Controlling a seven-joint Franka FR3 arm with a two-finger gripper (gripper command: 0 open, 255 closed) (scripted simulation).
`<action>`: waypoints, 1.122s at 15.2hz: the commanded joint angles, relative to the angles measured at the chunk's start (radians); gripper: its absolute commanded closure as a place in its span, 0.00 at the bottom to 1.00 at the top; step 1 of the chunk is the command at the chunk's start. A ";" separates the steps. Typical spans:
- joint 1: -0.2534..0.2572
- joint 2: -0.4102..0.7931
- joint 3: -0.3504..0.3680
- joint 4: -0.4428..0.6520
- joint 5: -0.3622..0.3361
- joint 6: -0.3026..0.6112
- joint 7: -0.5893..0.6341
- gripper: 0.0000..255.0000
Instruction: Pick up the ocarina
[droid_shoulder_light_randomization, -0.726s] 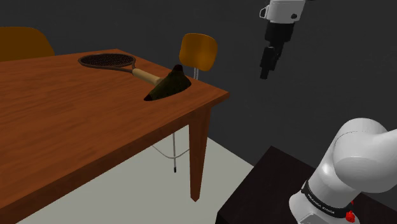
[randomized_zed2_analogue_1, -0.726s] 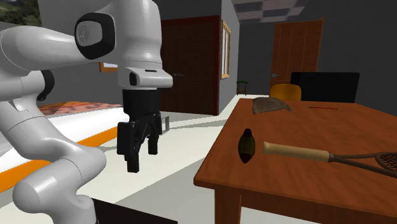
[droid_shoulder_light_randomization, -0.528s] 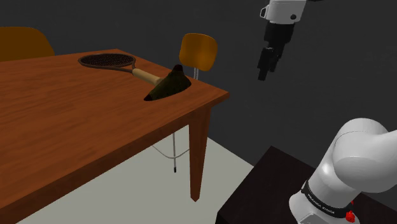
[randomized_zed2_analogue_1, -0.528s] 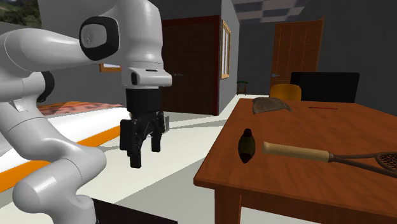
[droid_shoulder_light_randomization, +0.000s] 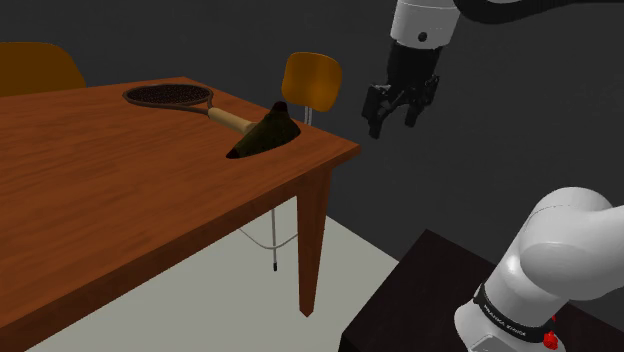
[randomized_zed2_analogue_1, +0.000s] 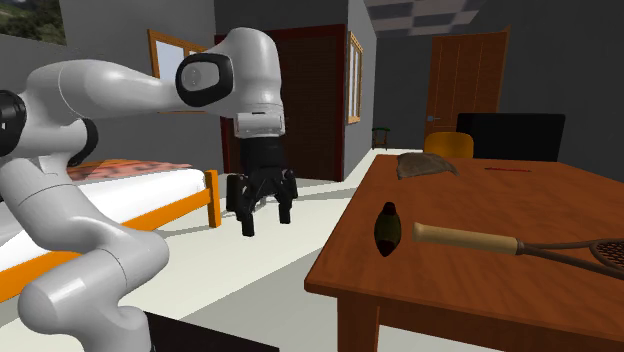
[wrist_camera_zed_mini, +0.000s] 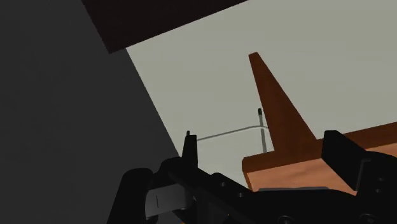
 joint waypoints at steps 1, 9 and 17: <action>-0.026 0.021 0.085 0.022 0.029 0.023 0.151 0.00; -0.227 0.206 0.426 0.219 0.030 0.090 0.704 0.00; -0.665 0.568 0.984 0.594 -0.229 0.018 1.332 0.00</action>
